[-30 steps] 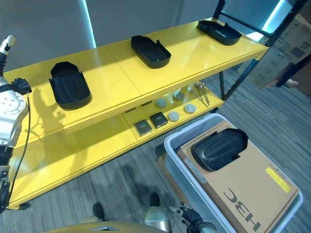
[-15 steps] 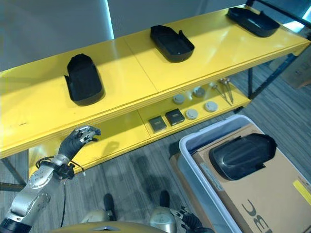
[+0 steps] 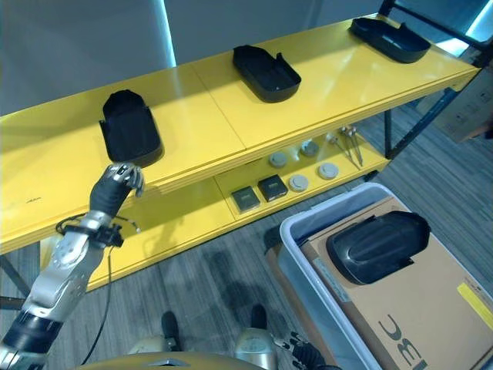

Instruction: Move parts from the plastic box to the shelf.

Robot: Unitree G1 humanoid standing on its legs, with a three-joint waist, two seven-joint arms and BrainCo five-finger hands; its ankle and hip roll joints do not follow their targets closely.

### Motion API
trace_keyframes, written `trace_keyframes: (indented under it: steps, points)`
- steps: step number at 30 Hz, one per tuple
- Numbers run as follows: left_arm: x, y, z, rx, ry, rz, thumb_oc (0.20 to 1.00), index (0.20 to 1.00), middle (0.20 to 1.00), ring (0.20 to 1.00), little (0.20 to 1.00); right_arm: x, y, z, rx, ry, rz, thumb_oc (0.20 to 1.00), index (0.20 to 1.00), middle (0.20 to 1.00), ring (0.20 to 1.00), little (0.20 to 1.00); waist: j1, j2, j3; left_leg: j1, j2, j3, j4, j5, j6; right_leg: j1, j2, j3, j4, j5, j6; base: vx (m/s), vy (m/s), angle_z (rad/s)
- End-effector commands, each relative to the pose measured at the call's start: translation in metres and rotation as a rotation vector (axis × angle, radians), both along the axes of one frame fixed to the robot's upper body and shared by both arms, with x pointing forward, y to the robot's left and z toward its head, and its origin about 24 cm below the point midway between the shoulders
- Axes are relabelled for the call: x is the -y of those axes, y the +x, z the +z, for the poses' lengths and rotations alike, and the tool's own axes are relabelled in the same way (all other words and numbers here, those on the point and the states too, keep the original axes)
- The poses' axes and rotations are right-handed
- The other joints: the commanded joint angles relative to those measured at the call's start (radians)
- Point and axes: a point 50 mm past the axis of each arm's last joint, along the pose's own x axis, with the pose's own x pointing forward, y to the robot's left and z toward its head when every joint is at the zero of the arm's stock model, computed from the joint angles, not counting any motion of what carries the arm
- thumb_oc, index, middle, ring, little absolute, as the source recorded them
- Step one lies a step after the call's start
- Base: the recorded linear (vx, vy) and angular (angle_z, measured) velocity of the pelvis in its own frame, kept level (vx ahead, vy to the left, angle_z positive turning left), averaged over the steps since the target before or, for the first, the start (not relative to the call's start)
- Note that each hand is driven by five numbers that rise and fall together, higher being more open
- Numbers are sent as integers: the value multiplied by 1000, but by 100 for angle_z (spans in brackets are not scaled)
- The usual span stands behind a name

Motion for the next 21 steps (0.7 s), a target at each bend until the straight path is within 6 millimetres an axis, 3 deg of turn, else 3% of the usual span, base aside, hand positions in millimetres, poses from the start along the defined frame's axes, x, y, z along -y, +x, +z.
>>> trace_keyframes:
  steps: [1, 7, 11, 21]
  points:
    - [-2, 17, -1, -20, -2, 110, 200, 200, 200, 200, 200, -9, 7, 0, 1, 8, 88, 1000, 1000, 1000, 1000, 1000, -14, -30, -1, -15, 39, 36, 94, -67, 13, -51, -38, 19, 65, -7, 46, 15, -19, -13]
    - [-2, 41, -13, -108, 16, 234, 200, 200, 200, 200, 200, -11, 11, 0, -14, 9, 130, 1000, 1000, 1000, 1000, 1000, -49, -34, 0, -9, 49, 54, 99, -65, 10, -59, -30, 41, 76, -13, 43, 22, -22, -16]
    - [-14, 51, -21, -133, 57, 360, 200, 200, 200, 200, 200, -11, 10, 1, -18, 9, 143, 1000, 1000, 1000, 1000, 1000, -67, -36, 0, -5, 54, 65, 103, -63, 8, -60, -26, 53, 77, -14, 39, 24, -13, -9]
    - [-41, 72, -11, -133, 91, 547, 200, 200, 200, 200, 200, -7, 3, 0, -44, 6, 186, 1000, 1000, 1000, 1000, 1000, -98, -38, -10, 18, 62, 84, 105, -62, 3, -46, -22, 69, 78, -21, 36, 41, -2, -7]
